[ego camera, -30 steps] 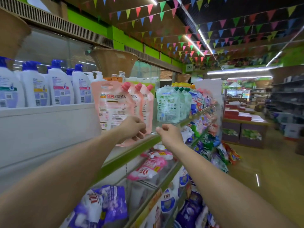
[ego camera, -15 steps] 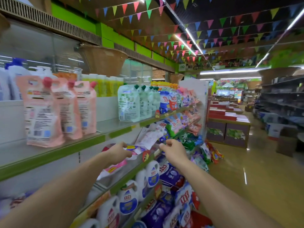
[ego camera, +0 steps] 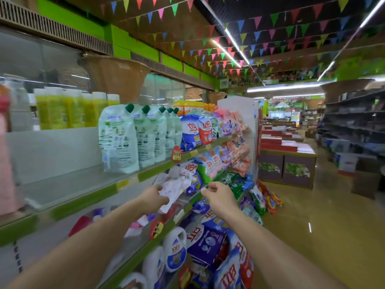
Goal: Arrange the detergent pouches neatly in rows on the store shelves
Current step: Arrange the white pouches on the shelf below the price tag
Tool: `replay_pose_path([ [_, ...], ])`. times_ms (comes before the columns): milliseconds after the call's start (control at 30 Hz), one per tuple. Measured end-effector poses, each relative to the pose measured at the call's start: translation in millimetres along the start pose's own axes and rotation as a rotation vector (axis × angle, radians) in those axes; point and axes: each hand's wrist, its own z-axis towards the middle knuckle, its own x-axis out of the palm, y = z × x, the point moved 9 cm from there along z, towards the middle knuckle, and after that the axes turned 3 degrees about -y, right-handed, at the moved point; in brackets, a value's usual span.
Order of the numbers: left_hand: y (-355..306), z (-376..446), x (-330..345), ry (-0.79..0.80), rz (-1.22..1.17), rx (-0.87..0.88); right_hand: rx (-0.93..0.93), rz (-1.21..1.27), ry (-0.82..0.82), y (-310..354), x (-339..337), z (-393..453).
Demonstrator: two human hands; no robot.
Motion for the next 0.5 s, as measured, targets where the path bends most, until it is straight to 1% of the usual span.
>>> replay_pose_path([
  [167, -9, 81, 34, -0.019, -0.009, -0.042, 0.011, 0.033, 0.018, -29, -5, 93],
  [333, -2, 149, 70, -0.062, -0.031, -0.121, -0.034, 0.033, 0.065, -64, 3, 191],
  [500, -2, 214, 103, -0.11, -0.028, -0.2, -0.067, 0.047, 0.161, -97, 11, 285],
])
